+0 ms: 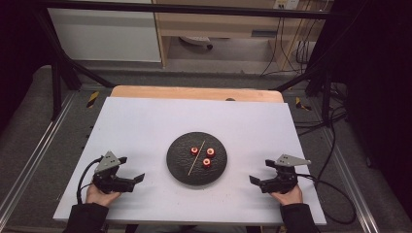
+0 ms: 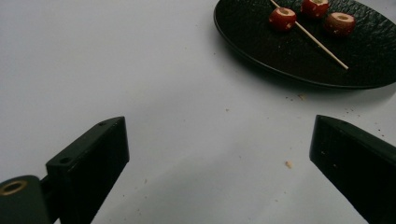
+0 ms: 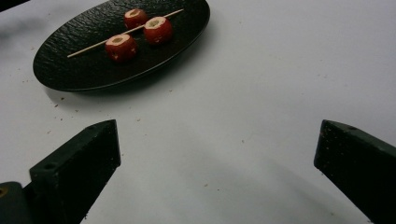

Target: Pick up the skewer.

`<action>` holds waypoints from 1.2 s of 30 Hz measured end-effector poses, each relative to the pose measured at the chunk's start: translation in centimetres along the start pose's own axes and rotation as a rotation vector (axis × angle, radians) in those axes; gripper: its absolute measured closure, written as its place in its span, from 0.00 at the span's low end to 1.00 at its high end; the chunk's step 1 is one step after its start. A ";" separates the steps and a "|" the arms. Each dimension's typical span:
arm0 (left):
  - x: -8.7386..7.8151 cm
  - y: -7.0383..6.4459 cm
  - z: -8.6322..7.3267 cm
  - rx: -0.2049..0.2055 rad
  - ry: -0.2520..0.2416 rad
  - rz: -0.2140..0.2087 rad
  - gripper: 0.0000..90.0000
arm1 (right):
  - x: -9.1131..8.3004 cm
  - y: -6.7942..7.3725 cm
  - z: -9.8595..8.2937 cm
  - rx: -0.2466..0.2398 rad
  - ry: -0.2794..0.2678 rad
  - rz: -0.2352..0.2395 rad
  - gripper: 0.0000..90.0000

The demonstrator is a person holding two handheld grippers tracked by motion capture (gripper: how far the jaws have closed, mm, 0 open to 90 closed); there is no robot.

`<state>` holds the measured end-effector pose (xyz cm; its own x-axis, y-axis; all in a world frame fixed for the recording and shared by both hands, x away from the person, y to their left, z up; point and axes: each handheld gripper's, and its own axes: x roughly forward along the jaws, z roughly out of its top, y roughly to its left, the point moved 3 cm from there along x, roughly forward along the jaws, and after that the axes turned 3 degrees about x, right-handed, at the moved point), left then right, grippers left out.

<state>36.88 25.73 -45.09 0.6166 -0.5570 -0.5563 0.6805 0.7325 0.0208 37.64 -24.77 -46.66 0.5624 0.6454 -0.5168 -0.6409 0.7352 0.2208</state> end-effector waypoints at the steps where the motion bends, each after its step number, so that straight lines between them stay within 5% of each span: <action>1: 0.1 -0.2 0.2 0.005 0.004 -0.002 0.05 | 0.0 0.0 0.0 -0.001 0.001 -0.001 0.01; 9: 0.7 -2.2 1.9 0.022 0.018 -0.003 0.06 | -0.1 -0.1 0.0 -0.001 0.003 -0.012 0.01; 18: 1.3 -3.7 3.9 -0.004 0.001 -0.020 0.07 | 0.0 -0.1 0.0 -0.004 0.014 -0.020 0.01; 36: 6.8 -7.9 7.8 0.033 0.058 -0.032 0.18 | 0.0 -0.1 0.0 -0.006 0.021 -0.029 0.01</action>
<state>38.78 13.14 -42.59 0.5707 -0.5559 -0.6044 0.7129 0.7006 0.0287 37.69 -24.81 -46.67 0.5698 0.6190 -0.5405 -0.6274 0.7525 0.2004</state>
